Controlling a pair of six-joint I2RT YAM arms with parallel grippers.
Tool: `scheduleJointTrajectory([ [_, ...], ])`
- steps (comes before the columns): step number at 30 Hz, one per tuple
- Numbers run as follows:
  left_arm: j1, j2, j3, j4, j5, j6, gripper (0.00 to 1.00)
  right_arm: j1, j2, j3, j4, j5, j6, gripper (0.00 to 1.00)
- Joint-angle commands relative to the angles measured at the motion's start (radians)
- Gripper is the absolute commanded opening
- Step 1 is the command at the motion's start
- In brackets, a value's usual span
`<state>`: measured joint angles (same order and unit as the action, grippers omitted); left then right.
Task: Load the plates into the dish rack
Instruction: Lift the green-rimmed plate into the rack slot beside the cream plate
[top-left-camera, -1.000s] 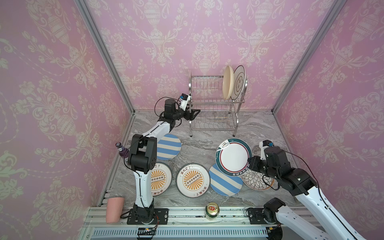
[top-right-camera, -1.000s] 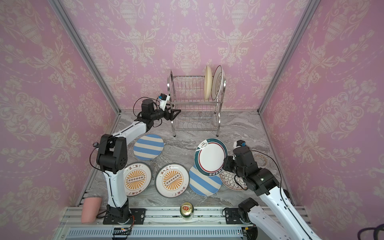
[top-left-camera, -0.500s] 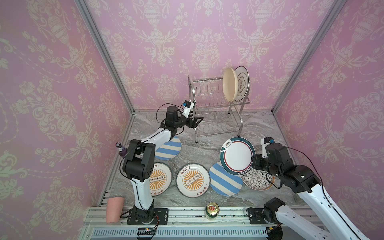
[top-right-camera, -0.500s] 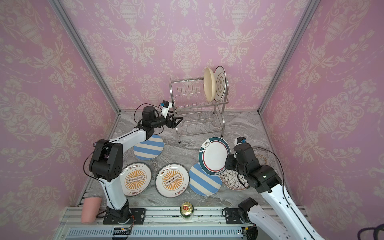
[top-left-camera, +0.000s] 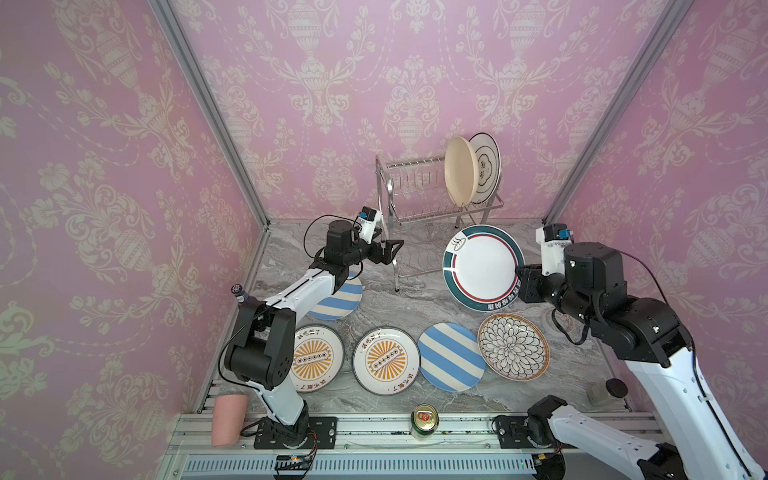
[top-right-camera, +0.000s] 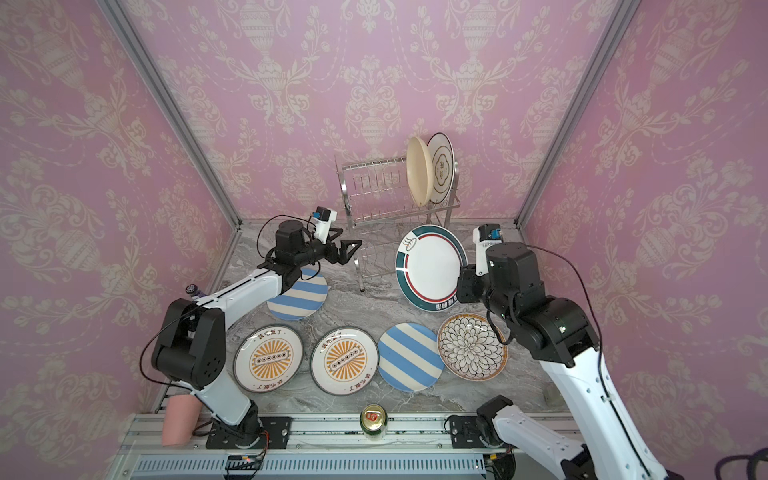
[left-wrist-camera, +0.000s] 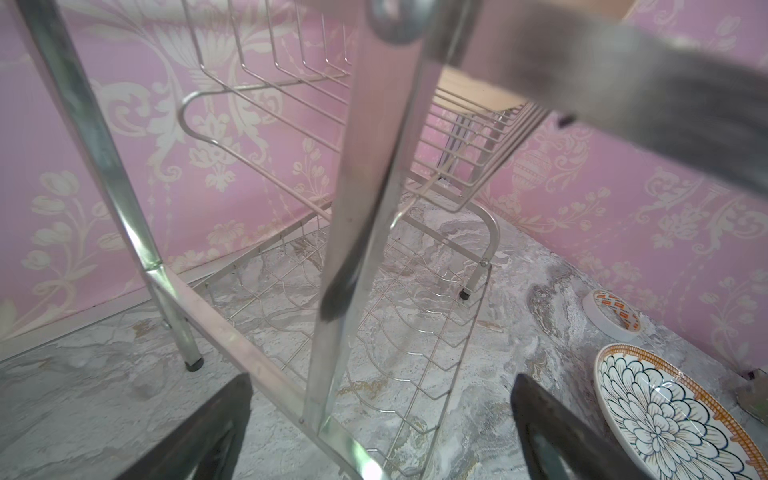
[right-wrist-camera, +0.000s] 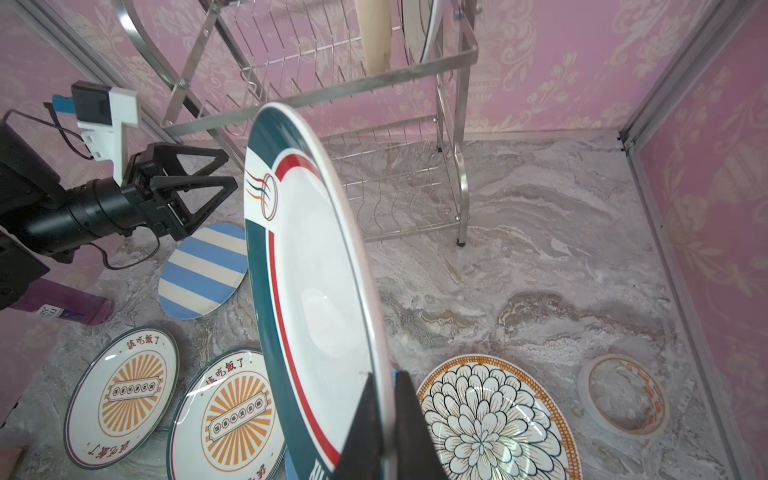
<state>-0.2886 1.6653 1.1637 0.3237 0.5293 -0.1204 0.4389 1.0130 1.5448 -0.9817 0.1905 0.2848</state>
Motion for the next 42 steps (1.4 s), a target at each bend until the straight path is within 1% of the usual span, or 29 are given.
scheduleJointTrajectory([
  [1,0.011,-0.101,-0.016,-0.159,-0.12,-0.026,0.99,0.01,0.099,0.167,0.056,-0.001,-0.079,0.0],
  [4,0.012,-0.168,-0.063,-0.203,-0.154,-0.08,0.99,0.034,0.206,0.32,0.1,0.054,-0.105,0.0],
  [8,0.014,-0.243,-0.139,-0.218,-0.128,-0.186,0.99,0.066,0.329,0.467,0.183,0.158,-0.127,0.0],
  [10,0.014,-0.281,-0.158,-0.266,-0.107,-0.213,0.99,0.096,0.386,0.514,0.236,0.247,-0.153,0.0],
  [13,0.014,-0.344,-0.171,-0.356,-0.112,-0.199,0.99,0.131,0.442,0.532,0.349,0.381,-0.211,0.0],
  [16,0.021,-0.394,-0.163,-0.444,-0.13,-0.161,0.99,0.151,0.493,0.544,0.452,0.487,-0.271,0.0],
  [19,0.045,-0.416,-0.146,-0.502,-0.122,-0.15,0.99,0.153,0.531,0.549,0.509,0.564,-0.307,0.0],
  [23,0.082,-0.431,-0.16,-0.498,-0.08,-0.167,0.99,0.159,0.567,0.535,0.596,0.609,-0.34,0.0],
  [27,0.108,-0.442,-0.181,-0.488,-0.031,-0.195,0.99,0.161,0.624,0.56,0.654,0.668,-0.397,0.0],
  [32,0.137,-0.445,-0.186,-0.52,-0.022,-0.181,0.99,0.174,0.696,0.58,0.734,0.749,-0.483,0.0],
  [37,0.173,-0.441,-0.191,-0.521,0.002,-0.178,0.99,0.178,0.752,0.597,0.778,0.76,-0.506,0.0],
  [42,0.186,-0.438,-0.206,-0.513,0.011,-0.16,0.99,0.178,0.82,0.656,0.782,0.777,-0.524,0.0],
])
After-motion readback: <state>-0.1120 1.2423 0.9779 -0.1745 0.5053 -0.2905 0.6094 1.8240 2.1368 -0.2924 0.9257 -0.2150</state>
